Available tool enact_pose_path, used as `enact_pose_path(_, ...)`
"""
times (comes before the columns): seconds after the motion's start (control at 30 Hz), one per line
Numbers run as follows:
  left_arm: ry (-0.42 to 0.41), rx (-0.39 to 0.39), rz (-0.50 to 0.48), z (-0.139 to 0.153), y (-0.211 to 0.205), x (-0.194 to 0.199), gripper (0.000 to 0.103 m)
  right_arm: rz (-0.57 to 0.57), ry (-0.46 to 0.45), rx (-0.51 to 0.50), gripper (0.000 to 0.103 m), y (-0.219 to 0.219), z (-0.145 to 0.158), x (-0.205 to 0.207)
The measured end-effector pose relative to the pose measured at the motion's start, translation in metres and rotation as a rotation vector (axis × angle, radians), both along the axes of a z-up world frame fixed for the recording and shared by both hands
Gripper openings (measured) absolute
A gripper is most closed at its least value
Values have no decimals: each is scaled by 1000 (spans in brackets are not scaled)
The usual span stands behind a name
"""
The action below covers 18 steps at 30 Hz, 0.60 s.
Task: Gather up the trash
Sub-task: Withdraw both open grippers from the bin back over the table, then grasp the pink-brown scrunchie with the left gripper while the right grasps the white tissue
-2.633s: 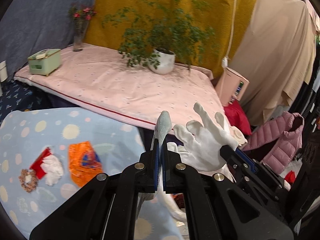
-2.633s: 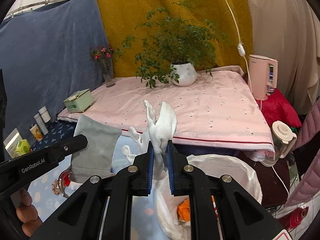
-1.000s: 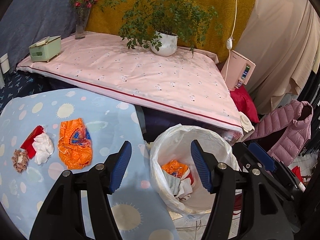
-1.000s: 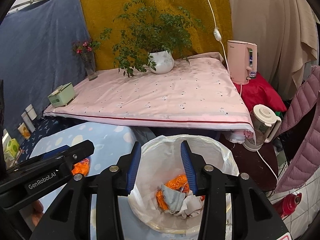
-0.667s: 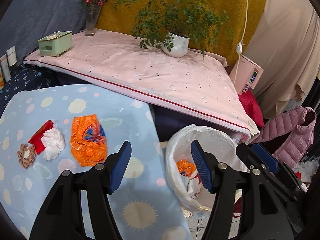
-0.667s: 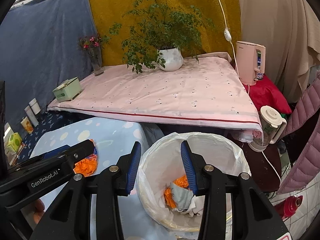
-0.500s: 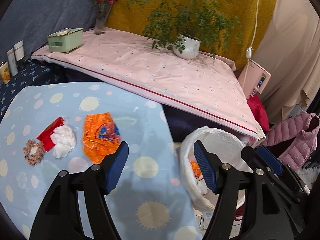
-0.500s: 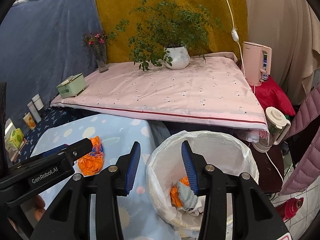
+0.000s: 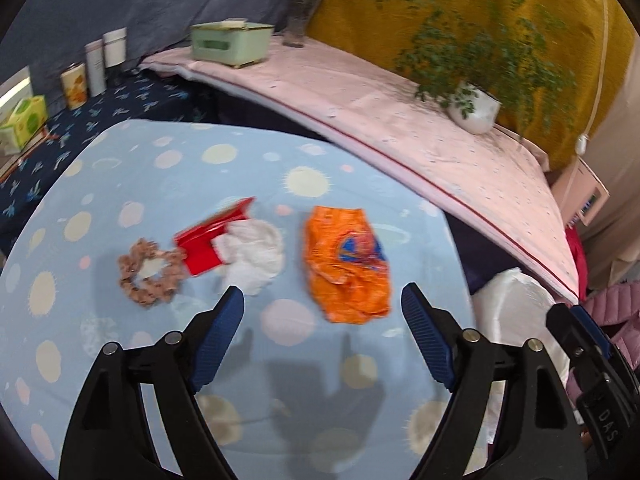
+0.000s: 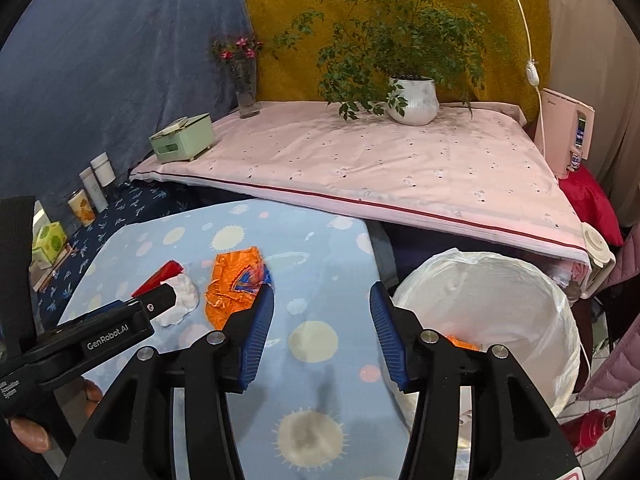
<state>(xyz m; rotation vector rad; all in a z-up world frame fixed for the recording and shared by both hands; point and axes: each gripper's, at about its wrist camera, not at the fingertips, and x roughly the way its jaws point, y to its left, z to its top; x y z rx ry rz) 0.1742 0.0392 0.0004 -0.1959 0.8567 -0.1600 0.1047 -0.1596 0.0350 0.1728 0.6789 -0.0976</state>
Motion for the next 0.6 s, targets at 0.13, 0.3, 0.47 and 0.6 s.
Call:
enact_pose_path(0.13, 18, 4, 53, -9, 30, 6, 77, 39, 17, -3, 51, 27, -5, 11)
enact_pose_path(0.3, 34, 23, 106, -21, 66, 10, 77, 74, 38, -3, 51, 50, -14, 21)
enact_pose_path(0.47, 63, 31, 142, -38, 96, 14, 77, 110, 67, 4, 51, 77, -26, 34)
enact_pose_path(0.6, 79, 46, 162, -49, 116, 19, 77, 134, 95, 14, 51, 95, -39, 44)
